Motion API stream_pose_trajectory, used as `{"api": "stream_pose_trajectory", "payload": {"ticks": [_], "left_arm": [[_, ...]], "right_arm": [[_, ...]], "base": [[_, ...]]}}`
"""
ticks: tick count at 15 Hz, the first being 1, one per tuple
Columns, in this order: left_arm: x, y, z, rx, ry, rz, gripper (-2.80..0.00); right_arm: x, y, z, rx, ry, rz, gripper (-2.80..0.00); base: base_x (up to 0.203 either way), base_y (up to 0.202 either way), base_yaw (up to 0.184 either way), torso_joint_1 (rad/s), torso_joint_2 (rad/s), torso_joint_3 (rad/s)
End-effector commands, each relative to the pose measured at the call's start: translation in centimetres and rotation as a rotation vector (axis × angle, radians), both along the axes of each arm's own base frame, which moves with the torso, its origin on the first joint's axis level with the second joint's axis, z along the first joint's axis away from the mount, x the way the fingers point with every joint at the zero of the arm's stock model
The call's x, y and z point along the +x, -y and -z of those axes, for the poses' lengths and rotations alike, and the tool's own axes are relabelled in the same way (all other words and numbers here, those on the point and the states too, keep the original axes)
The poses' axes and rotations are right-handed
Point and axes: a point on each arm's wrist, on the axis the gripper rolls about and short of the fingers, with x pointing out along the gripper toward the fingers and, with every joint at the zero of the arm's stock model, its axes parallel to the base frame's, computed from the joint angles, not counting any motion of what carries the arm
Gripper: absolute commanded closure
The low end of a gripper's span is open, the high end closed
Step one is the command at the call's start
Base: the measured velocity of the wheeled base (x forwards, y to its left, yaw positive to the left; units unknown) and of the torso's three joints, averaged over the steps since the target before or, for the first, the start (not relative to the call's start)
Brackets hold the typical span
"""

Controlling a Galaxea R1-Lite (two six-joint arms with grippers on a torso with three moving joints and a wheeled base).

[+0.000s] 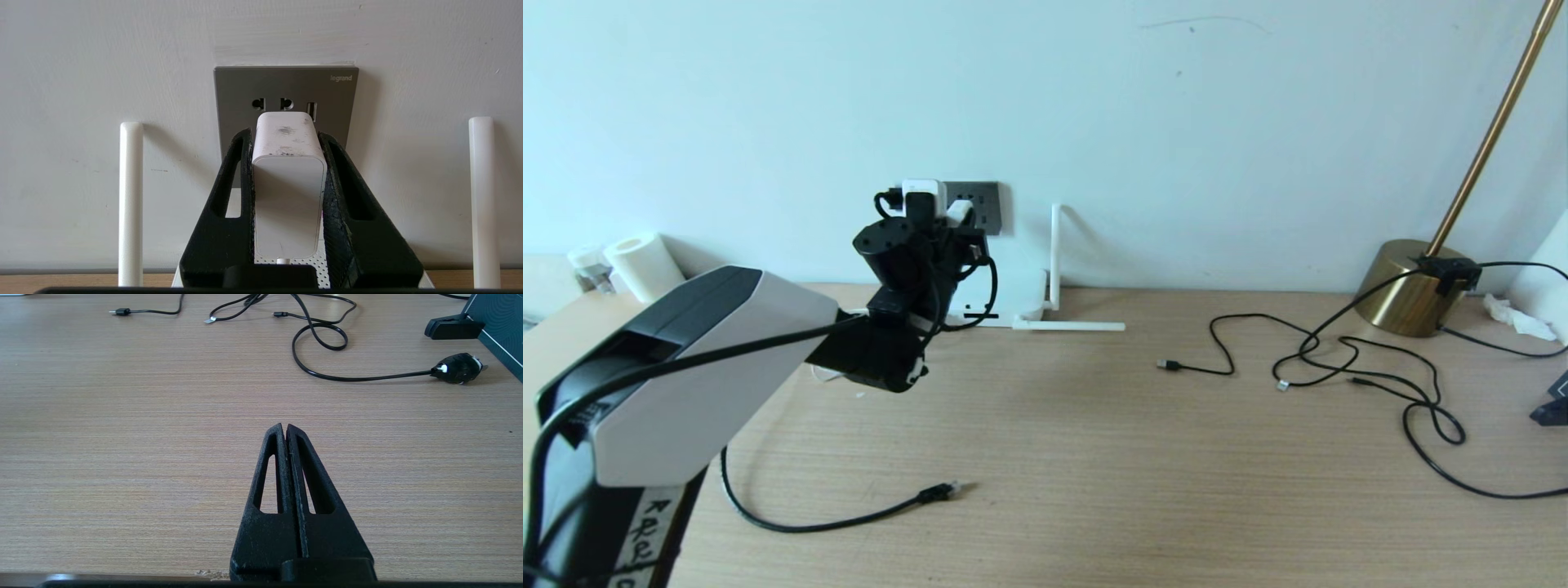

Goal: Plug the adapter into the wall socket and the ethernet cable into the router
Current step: Align plug and socket

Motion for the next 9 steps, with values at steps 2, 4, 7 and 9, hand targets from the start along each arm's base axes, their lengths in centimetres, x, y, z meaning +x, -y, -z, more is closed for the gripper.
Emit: {"api": "stream_pose_trajectory", "payload": {"ticks": [2,4,7,9], "left_arm": [[0.48,0.09,0.19,-0.001,0.002,-0.005,0.0],[0.72,0.03,0.31,0.001,-0.002,-0.008,0.0],[1.21,-0.2,0.26,-0.002,0.004,-0.017,0.0],[1.33,-0.34,0.09,-0.008,0.006,-0.03,0.0]], "right_arm": [[0.0,0.0,0.0,0.001,0.0,0.0,0.0],[-0.01,0.0,0.0,0.001,0.001,0.0,0.0],[-0.01,0.0,0.0,0.001,0.001,0.0,0.0],[0.0,0.0,0.0,0.001,0.0,0.0,0.0]], "base": [[0.0,0.0,0.0,0.0,0.0,0.0],[0.0,0.0,0.0,0.0,0.0,0.0],[0.0,0.0,0.0,0.0,0.0,0.0],[0.0,0.0,0.0,0.0,0.0,0.0]]}}
